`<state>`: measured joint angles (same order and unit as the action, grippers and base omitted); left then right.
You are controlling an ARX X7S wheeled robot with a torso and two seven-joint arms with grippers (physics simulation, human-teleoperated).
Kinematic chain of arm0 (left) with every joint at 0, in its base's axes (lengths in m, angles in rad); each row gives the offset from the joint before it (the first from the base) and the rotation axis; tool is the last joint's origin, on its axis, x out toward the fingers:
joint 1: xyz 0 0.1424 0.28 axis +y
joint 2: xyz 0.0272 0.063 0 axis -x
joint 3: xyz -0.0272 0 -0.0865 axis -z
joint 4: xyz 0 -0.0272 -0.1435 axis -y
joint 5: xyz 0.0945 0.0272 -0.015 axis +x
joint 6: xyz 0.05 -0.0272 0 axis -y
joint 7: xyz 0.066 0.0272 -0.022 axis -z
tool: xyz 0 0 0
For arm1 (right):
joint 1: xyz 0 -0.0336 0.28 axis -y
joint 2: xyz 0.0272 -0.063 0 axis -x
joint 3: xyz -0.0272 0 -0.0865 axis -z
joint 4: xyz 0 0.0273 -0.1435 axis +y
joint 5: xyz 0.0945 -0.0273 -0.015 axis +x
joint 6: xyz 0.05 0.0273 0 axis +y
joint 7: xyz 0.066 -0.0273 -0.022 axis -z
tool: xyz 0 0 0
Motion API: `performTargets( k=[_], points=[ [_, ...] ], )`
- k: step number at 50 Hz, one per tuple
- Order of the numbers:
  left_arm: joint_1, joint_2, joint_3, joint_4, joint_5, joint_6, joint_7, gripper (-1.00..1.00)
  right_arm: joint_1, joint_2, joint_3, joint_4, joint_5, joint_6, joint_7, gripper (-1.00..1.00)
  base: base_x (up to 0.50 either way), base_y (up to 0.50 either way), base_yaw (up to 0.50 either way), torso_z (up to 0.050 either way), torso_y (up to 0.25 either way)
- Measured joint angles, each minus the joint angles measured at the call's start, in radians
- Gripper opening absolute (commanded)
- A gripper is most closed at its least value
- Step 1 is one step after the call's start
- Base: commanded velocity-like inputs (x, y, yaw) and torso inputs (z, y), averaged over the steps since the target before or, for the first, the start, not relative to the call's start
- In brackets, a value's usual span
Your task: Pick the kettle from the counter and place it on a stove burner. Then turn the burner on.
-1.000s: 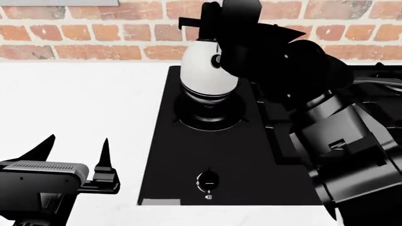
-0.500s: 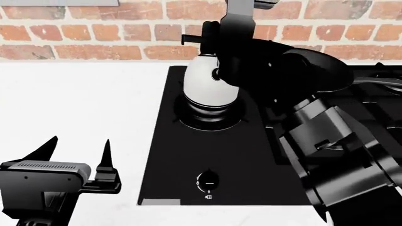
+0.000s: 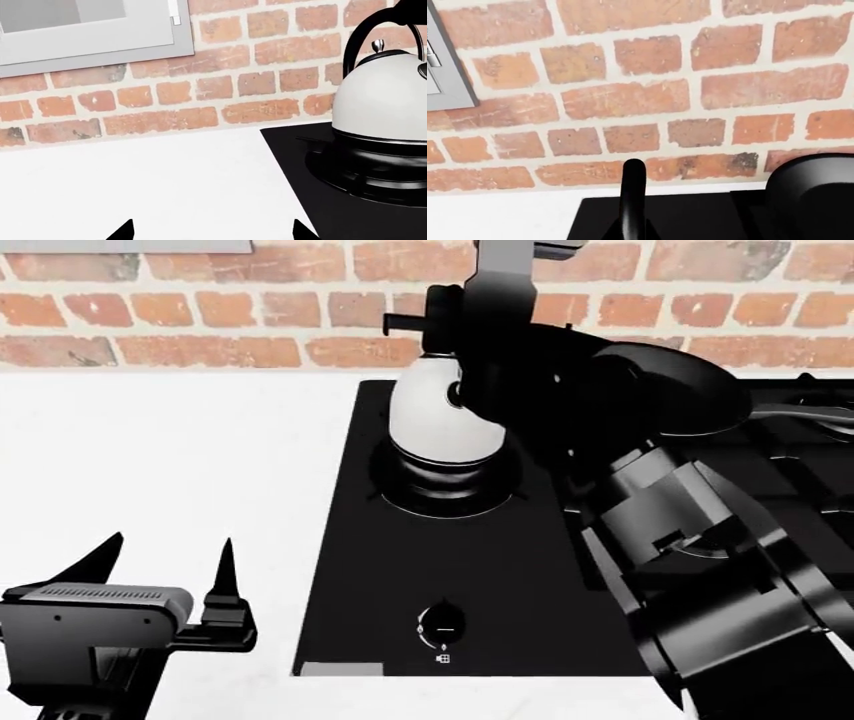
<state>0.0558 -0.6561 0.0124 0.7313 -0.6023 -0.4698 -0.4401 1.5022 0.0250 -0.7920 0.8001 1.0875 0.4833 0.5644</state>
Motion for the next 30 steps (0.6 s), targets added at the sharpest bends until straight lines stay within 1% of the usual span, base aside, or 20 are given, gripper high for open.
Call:
performTargets(
  k=[30],
  points=[
    [-0.004, -0.001, 0.0, 0.008, -0.008, 0.004, -0.004, 1.0, -0.015, 0.036, -0.024, -0.043, 0.06, 0.031, 0.018, 1.0, 0.0, 0.0, 0.0, 0.0, 0.0]
  ],
)
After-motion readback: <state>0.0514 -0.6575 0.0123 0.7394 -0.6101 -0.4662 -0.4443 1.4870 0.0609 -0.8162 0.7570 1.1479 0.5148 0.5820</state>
